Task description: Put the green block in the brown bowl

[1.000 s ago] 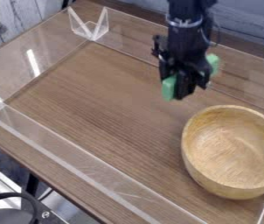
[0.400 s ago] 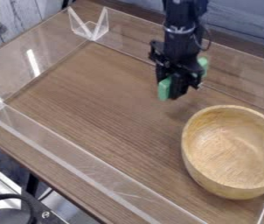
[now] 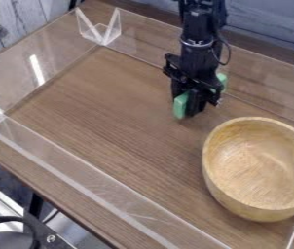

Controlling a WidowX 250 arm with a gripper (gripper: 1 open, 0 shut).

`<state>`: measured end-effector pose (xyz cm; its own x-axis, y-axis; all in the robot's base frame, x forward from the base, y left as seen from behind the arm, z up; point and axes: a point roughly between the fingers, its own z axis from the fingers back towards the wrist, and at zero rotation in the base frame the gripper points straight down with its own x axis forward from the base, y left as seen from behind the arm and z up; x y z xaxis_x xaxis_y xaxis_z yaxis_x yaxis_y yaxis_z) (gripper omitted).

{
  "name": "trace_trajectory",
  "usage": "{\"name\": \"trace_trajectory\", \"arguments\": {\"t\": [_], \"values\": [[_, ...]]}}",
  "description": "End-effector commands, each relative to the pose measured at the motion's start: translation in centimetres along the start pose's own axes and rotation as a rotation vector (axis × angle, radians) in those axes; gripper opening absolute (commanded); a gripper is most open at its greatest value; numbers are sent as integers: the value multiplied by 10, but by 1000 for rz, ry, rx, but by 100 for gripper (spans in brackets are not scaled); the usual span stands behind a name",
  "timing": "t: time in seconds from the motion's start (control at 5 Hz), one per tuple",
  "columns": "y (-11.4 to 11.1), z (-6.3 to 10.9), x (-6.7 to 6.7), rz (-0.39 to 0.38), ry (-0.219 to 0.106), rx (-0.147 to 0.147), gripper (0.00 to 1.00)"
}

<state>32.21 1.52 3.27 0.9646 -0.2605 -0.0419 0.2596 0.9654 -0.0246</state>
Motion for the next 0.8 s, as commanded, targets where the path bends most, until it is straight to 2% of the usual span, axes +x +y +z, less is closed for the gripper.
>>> {"name": "trace_trajectory", "arguments": {"t": [0.0, 0.4, 0.6], "values": [[7, 41, 12, 10, -121, 35, 0], [15, 22, 21, 19, -101, 32, 0], [15, 27, 21, 22, -113, 34, 0]]}}
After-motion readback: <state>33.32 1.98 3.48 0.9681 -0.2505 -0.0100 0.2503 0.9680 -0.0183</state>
